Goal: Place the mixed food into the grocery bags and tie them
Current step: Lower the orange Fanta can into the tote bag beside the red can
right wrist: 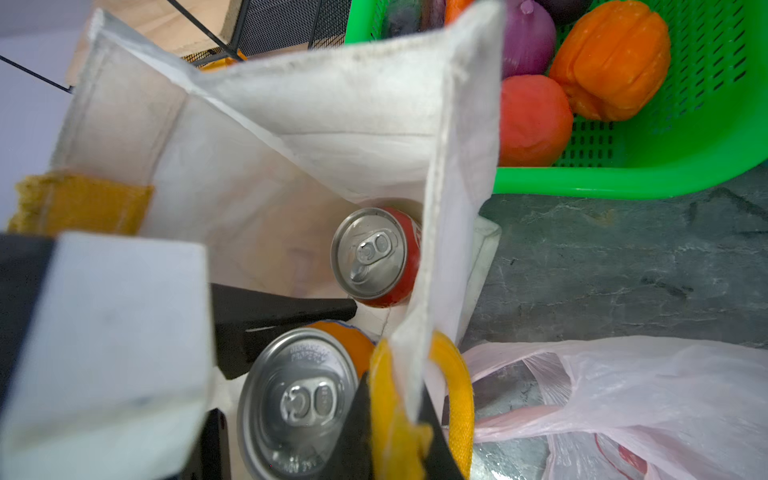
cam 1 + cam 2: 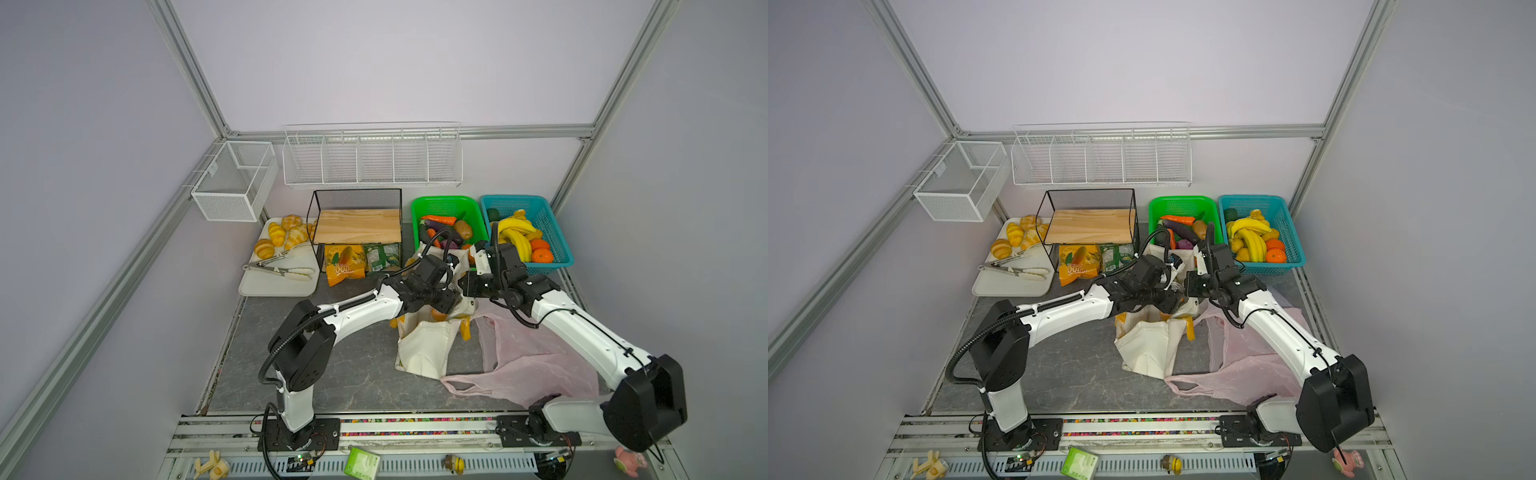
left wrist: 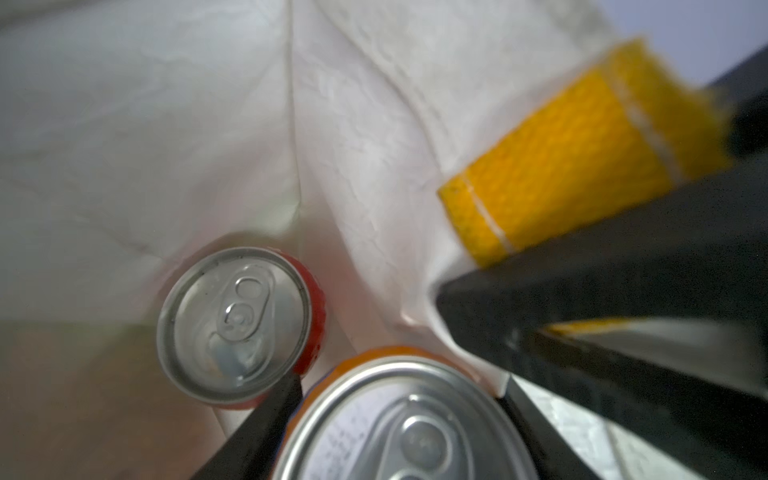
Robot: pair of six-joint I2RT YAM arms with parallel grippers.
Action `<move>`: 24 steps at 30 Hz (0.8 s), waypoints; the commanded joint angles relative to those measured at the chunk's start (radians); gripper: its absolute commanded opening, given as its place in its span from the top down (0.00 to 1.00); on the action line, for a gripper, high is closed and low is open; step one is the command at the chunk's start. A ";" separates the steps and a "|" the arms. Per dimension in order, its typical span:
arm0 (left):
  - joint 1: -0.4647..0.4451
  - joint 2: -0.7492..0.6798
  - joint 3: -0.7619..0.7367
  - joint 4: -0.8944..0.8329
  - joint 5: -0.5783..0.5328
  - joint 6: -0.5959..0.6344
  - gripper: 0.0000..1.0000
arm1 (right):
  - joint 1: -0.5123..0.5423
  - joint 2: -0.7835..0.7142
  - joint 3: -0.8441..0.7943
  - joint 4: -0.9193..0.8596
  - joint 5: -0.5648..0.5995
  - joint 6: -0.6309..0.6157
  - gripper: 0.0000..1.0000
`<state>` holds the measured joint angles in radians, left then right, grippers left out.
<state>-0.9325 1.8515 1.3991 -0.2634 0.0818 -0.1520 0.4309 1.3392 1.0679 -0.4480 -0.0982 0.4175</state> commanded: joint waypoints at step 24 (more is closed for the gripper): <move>0.055 -0.083 -0.111 0.028 -0.178 -0.216 0.64 | -0.015 -0.031 0.059 -0.040 -0.026 -0.047 0.91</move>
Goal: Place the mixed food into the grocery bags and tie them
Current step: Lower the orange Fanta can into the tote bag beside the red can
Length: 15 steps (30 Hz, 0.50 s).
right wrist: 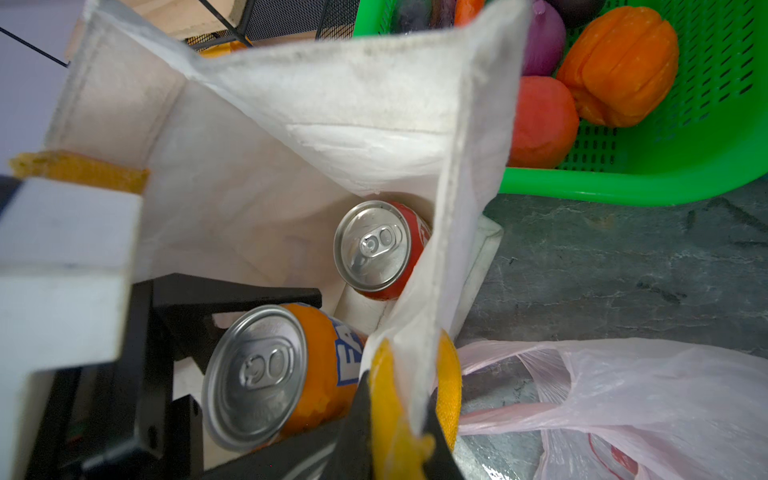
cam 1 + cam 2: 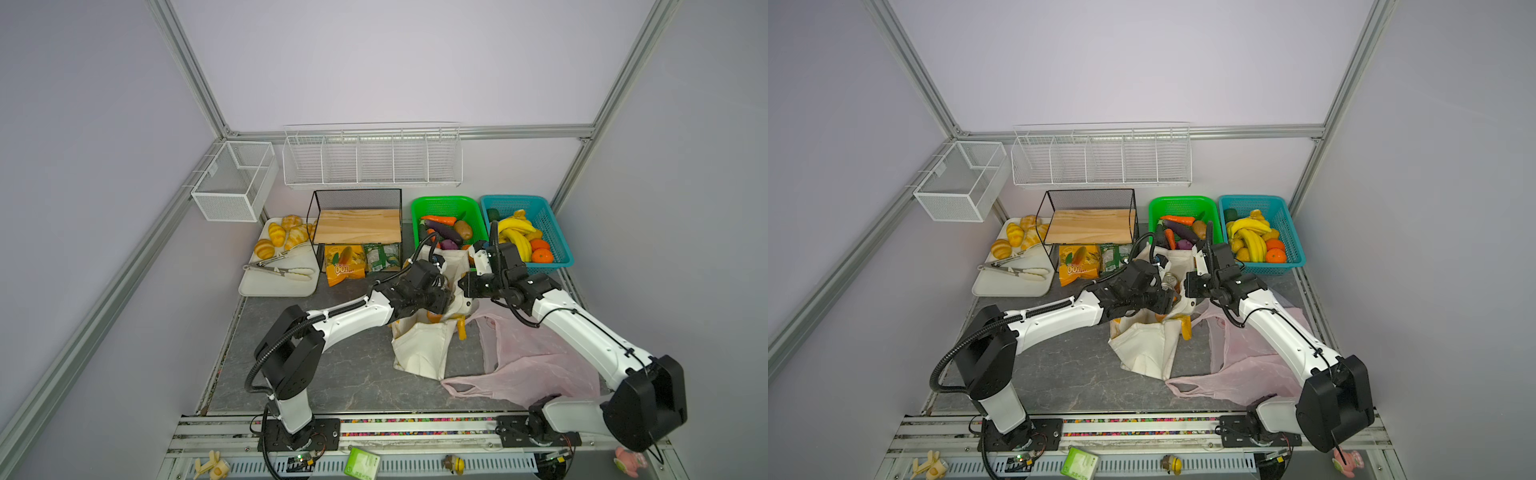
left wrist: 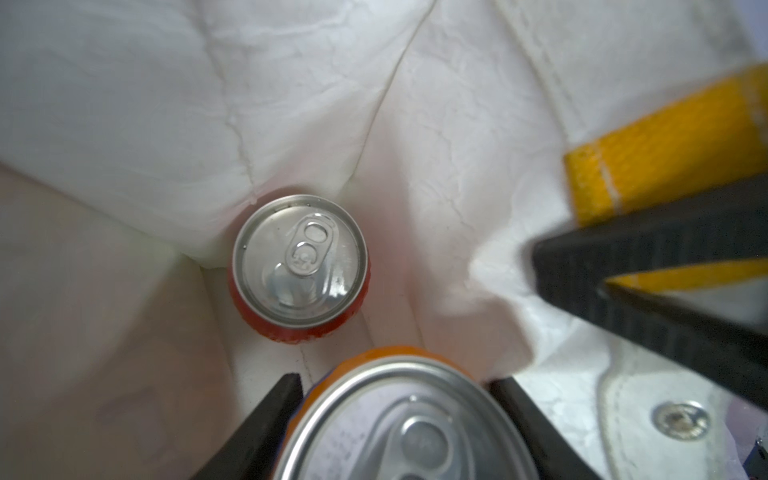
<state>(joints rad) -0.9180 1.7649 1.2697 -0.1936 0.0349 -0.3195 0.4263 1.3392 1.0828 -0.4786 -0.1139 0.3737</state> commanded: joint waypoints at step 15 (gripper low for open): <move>0.019 0.052 0.071 -0.107 -0.116 -0.040 0.63 | -0.011 -0.004 0.074 -0.024 -0.020 -0.011 0.91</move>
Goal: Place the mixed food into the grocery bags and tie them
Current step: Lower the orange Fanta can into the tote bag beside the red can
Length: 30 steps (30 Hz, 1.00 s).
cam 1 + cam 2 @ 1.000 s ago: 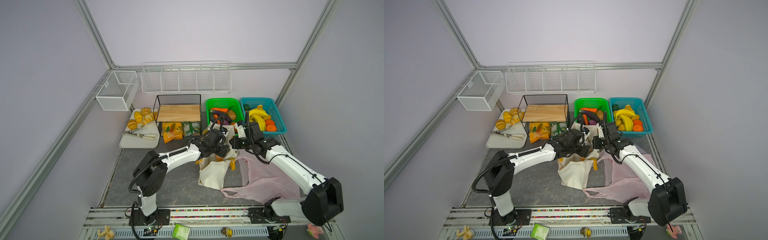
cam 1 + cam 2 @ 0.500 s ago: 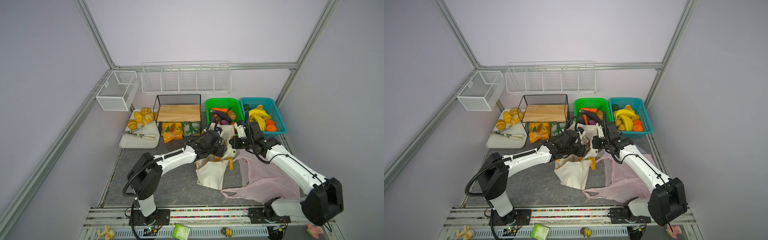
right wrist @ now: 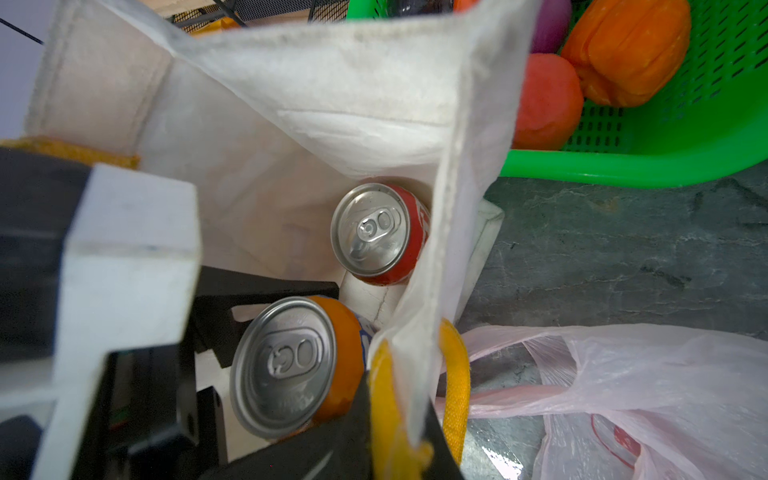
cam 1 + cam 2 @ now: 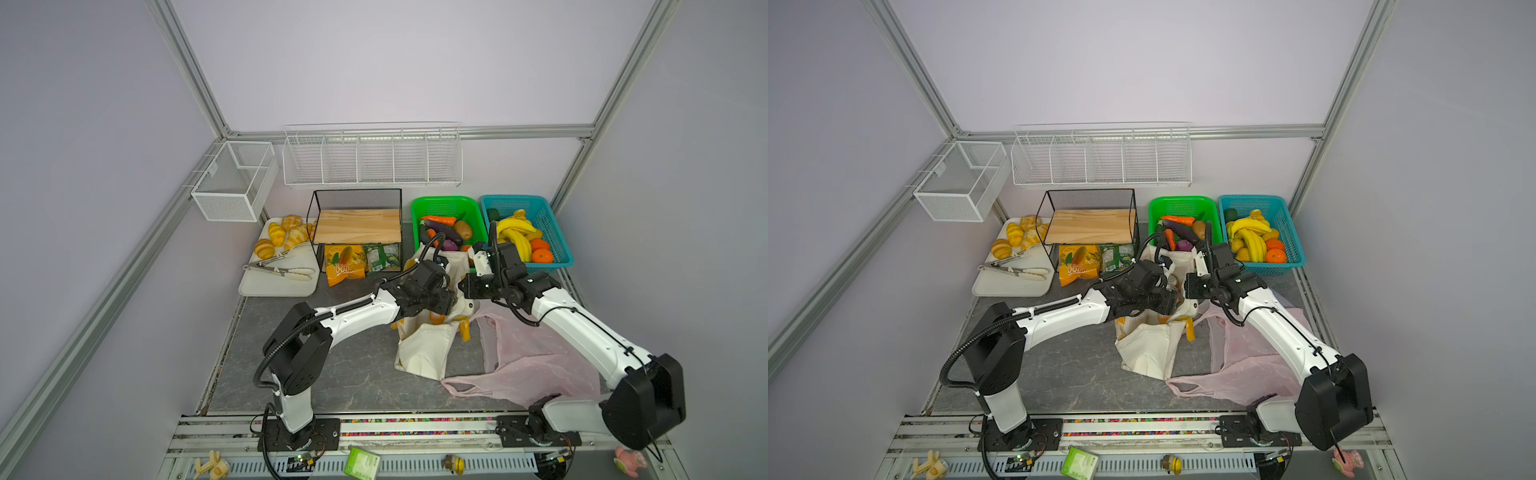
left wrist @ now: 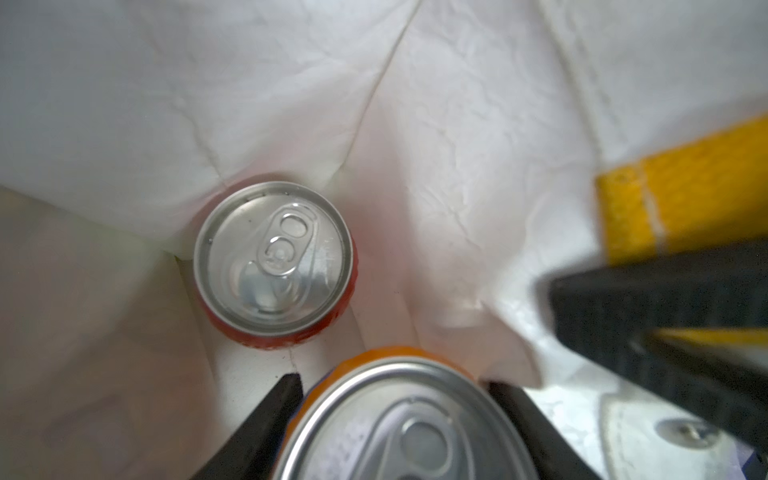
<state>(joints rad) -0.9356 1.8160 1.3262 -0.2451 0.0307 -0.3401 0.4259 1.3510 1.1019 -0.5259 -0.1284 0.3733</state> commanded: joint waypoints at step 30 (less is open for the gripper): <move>0.040 0.034 0.023 -0.055 -0.158 -0.003 0.63 | -0.012 -0.013 0.052 0.022 0.016 -0.025 0.91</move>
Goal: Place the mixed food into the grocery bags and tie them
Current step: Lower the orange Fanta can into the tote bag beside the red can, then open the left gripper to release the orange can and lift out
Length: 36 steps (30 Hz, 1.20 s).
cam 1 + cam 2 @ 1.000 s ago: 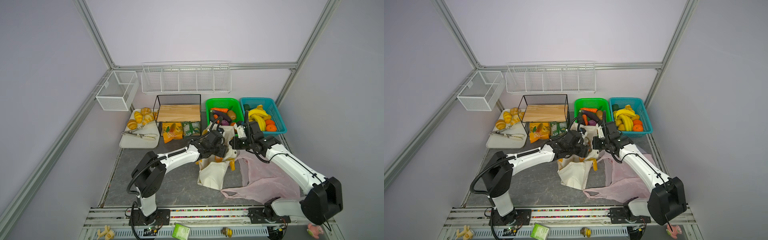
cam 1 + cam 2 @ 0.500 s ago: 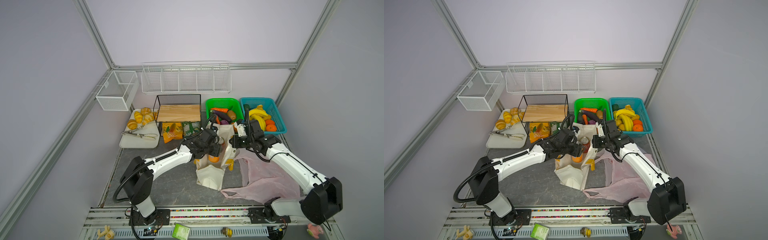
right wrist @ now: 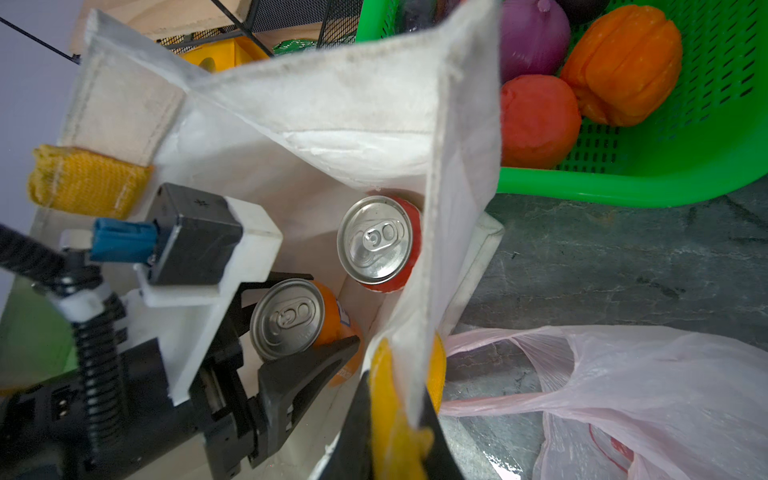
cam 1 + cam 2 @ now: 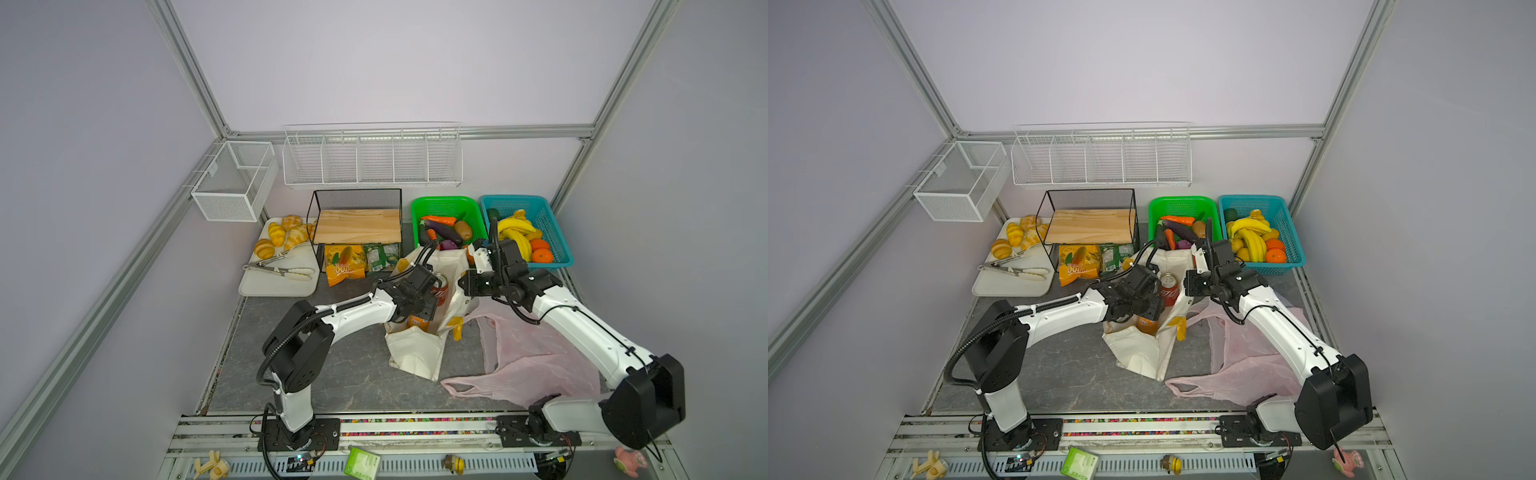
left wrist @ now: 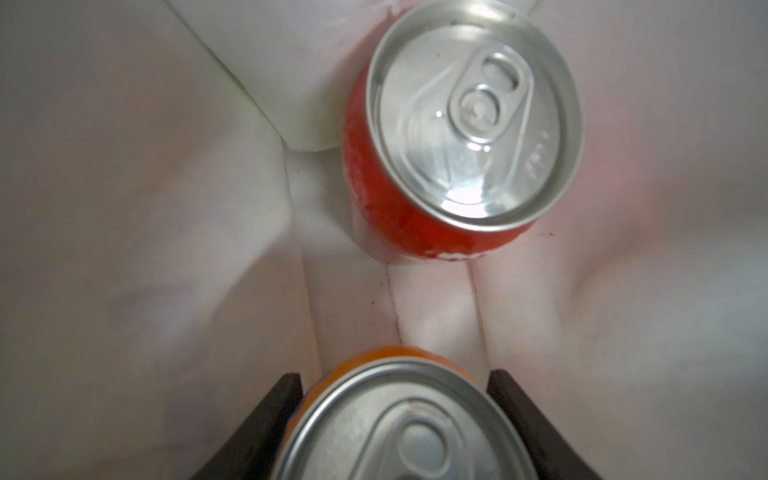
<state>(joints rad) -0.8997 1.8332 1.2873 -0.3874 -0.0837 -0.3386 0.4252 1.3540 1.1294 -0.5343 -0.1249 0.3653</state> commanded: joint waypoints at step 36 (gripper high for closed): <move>0.003 -0.179 0.000 0.220 0.018 0.087 0.17 | -0.011 -0.015 0.006 0.040 0.025 -0.020 0.91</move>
<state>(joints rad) -0.8967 1.7187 1.2747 -0.1841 -0.0910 -0.2840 0.4248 1.3540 1.1294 -0.5331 -0.1204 0.3645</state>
